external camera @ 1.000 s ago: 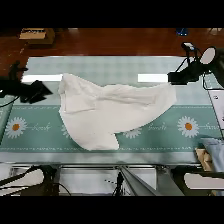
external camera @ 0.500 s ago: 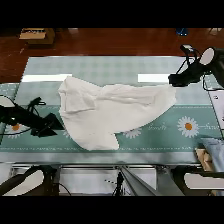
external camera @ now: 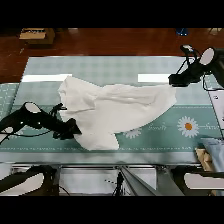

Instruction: Fold the shirts.

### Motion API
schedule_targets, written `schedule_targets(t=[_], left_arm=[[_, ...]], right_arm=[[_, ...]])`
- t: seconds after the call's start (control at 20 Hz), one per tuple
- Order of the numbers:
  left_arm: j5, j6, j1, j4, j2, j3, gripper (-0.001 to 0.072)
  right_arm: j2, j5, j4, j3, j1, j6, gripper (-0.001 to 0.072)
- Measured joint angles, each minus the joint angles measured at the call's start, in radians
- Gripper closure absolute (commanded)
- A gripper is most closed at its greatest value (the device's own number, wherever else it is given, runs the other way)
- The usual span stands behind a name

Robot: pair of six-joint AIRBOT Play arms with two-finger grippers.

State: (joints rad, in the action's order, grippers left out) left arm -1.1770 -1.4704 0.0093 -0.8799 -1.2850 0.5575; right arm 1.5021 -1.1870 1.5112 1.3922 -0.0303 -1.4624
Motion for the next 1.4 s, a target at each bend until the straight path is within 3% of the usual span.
schedule_targets(t=[0.05, 0.1, 0.15, 0.2, 0.3, 0.5, 0.8, 1.05, 1.3, 1.35, 1.4], left_arm=[[0.025, 0.008, -0.005, 0.014, -0.012, 0.000, 0.0687], [0.041, 0.016, -0.011, 0.038, -0.021, 0.000, 0.0688], [0.047, 0.027, -0.014, 0.050, -0.027, 0.001, 0.0688], [0.055, 0.037, -0.016, 0.060, -0.031, 0.002, 0.0688], [0.068, 0.054, -0.019, 0.072, -0.036, 0.003, 0.0688], [0.074, 0.092, -0.021, 0.078, -0.040, 0.004, 0.0687], [0.075, 0.126, -0.021, 0.080, -0.041, 0.004, 0.0688], [0.077, 0.135, -0.021, 0.081, -0.041, 0.004, 0.0687], [0.087, 0.140, -0.021, 0.082, -0.041, 0.004, 0.0688], [0.090, 0.141, -0.021, 0.084, -0.041, 0.004, 0.0688], [0.092, 0.142, -0.021, 0.084, -0.041, 0.005, 0.0688]], right_arm=[[0.000, -0.002, 0.000, 0.000, 0.000, 0.000, 0.0689], [0.000, -0.004, 0.002, 0.000, 0.000, 0.000, 0.0633], [0.000, -0.007, 0.008, 0.000, 0.000, 0.000, 0.0424], [-0.002, -0.010, 0.018, 0.000, -0.004, 0.000, 0.0266], [-0.003, -0.013, 0.038, 0.000, -0.037, 0.003, 0.0216], [-0.005, -0.047, 0.018, -0.007, -0.212, 0.013, 0.0216], [-0.005, -0.064, -0.362, -0.169, -0.507, 0.123, 0.0216], [-0.003, 0.039, -0.523, -0.330, -0.531, 0.183, 0.0216], [0.024, 0.171, -0.601, -0.390, -0.433, 0.198, 0.0220], [0.039, 0.184, -0.615, -0.394, -0.406, 0.188, 0.0314], [0.053, 0.200, -0.630, -0.396, -0.379, 0.185, 0.0552]])
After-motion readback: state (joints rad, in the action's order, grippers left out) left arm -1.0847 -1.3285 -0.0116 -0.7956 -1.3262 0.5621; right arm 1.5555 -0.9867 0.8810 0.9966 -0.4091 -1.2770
